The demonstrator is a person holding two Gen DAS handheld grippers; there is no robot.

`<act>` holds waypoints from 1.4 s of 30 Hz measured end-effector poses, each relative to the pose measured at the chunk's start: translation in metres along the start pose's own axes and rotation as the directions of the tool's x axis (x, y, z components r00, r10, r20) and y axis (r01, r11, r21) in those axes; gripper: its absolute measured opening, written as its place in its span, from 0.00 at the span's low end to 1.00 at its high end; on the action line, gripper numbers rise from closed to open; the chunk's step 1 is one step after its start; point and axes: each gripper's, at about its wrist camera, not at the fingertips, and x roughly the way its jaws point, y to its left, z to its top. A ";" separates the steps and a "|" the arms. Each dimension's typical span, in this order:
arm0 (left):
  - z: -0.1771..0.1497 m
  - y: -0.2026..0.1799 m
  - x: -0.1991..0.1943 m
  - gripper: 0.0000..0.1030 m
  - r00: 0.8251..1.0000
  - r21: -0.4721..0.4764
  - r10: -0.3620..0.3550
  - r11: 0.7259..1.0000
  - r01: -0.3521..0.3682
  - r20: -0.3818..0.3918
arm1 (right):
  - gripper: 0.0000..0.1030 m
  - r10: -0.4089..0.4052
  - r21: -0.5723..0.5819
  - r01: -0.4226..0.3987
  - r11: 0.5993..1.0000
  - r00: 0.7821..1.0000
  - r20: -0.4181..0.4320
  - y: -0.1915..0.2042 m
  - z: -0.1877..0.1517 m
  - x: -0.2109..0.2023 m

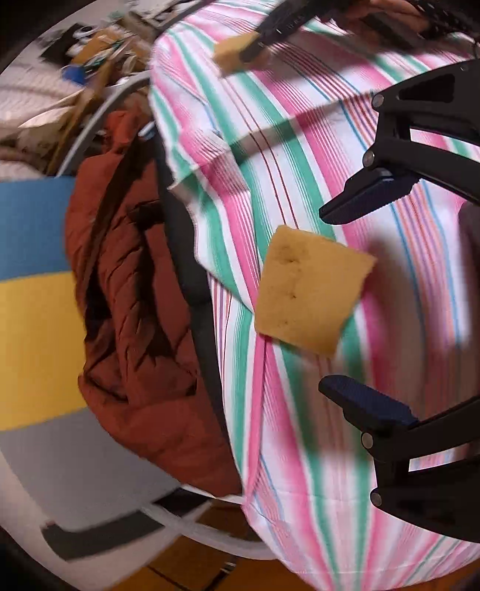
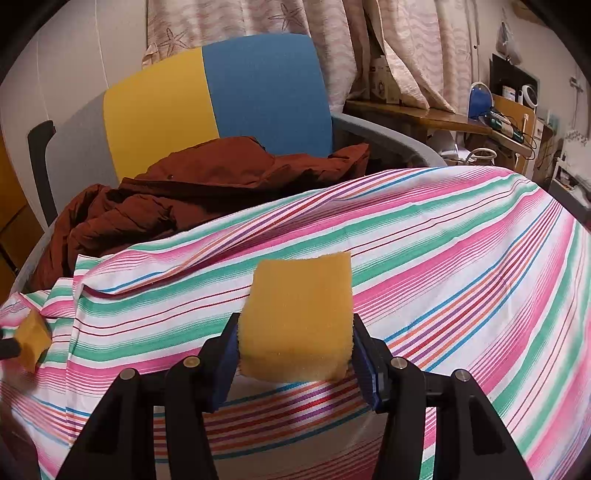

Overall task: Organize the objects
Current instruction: 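Grasp the last yellow sponge with the left tool while the right holds its sponge, then carry both yellow sponges over the gold tray and release them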

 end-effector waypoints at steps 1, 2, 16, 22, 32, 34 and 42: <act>0.001 0.000 0.006 0.83 1.000 0.008 0.008 1.000 -0.007 -0.013 | 0.54 -0.001 -0.002 0.001 1.000 1.000 0.000 0.000 0.000 0.000; 0.002 0.001 0.012 0.83 1.000 0.006 -0.002 1.000 0.002 -0.025 | 0.54 -0.003 -0.003 0.003 1.000 1.000 0.000 0.000 0.000 0.000; 0.001 -0.006 0.010 0.68 0.995 0.050 0.040 0.998 -0.044 0.091 | 0.54 -0.023 -0.019 0.023 1.000 1.000 -0.004 0.003 -0.001 0.002; -0.004 -0.004 0.001 0.66 0.987 0.018 0.043 0.999 -0.046 0.153 | 0.53 -0.046 -0.044 0.046 0.998 0.999 0.006 0.008 -0.002 0.001; -0.023 0.000 -0.039 0.66 0.962 -0.051 0.006 0.999 0.008 0.274 | 0.52 -0.070 -0.087 0.077 0.993 0.994 0.080 0.017 -0.004 -0.012; -0.029 0.002 -0.051 0.66 0.954 -0.077 -0.018 0.996 0.043 0.299 | 0.52 -0.076 -0.101 0.086 0.991 0.993 0.095 0.020 -0.004 -0.015; -0.068 0.000 -0.100 0.66 0.915 -0.129 -0.100 0.978 0.162 0.391 | 0.52 -0.088 -0.122 0.109 0.987 0.981 0.171 0.026 -0.005 -0.032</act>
